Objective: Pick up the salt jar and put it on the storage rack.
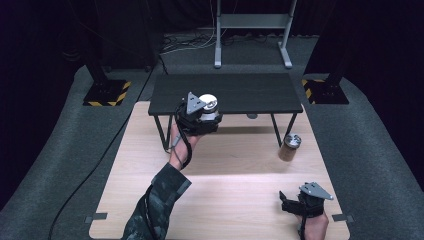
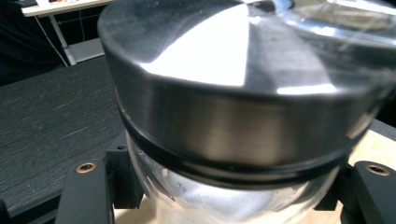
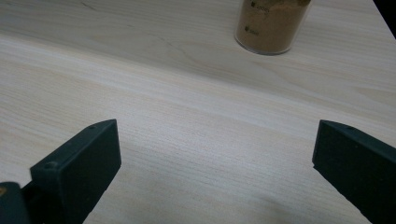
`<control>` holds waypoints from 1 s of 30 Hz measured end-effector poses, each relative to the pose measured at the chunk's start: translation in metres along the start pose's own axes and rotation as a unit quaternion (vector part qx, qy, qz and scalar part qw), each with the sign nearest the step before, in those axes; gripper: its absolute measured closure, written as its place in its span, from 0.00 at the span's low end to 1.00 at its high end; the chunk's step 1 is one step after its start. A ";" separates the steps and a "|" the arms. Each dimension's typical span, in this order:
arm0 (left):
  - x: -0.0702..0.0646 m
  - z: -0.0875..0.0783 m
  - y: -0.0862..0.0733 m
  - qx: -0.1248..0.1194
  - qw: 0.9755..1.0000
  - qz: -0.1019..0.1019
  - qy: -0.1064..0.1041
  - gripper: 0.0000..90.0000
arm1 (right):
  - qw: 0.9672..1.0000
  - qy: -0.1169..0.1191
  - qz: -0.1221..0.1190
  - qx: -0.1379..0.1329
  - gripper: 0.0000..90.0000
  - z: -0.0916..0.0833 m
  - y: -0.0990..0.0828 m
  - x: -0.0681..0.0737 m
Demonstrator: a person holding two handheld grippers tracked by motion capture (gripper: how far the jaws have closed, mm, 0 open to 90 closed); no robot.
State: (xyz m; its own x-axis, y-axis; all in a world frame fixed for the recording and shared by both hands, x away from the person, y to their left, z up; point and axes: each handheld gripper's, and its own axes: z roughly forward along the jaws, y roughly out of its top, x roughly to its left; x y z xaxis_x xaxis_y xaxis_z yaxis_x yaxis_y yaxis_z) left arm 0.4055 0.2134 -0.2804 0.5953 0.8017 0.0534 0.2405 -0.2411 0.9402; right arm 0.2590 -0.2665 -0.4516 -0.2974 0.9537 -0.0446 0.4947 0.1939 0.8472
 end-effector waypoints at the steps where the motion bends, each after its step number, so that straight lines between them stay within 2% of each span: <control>1: 0.001 0.000 0.001 0.001 1.000 -0.001 -0.002 0.34 | 1.000 0.001 0.001 -0.001 0.00 0.000 0.000 -0.001; 11: 0.005 -0.001 0.013 -0.003 1.000 -0.004 -0.007 0.34 | 1.000 0.008 0.005 0.006 0.00 0.001 0.002 -0.004; 18: 0.006 -0.002 0.021 -0.007 1.000 0.003 -0.010 0.34 | 1.000 0.006 0.002 0.013 0.00 0.002 0.004 -0.002; 25: 0.005 0.002 0.027 -0.008 1.000 0.007 -0.013 0.34 | 1.000 0.004 0.002 0.015 0.00 0.002 0.005 -0.002; 28: 0.004 0.006 0.031 -0.001 1.000 0.014 -0.012 0.34 | 1.000 0.004 0.002 0.014 0.00 0.002 0.005 -0.001; 30: 0.005 0.010 0.032 0.003 1.000 0.012 -0.012 0.34 | 1.000 0.004 0.002 0.014 0.00 0.002 0.005 -0.002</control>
State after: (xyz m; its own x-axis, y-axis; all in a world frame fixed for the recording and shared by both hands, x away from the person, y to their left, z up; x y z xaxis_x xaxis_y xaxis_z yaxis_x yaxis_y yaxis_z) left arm 0.4237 0.2038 -0.2536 0.6196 0.7820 0.0669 0.2313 -0.2634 0.9365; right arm 0.2633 -0.2668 -0.4487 -0.3025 0.9524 -0.0364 0.5188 0.1966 0.8320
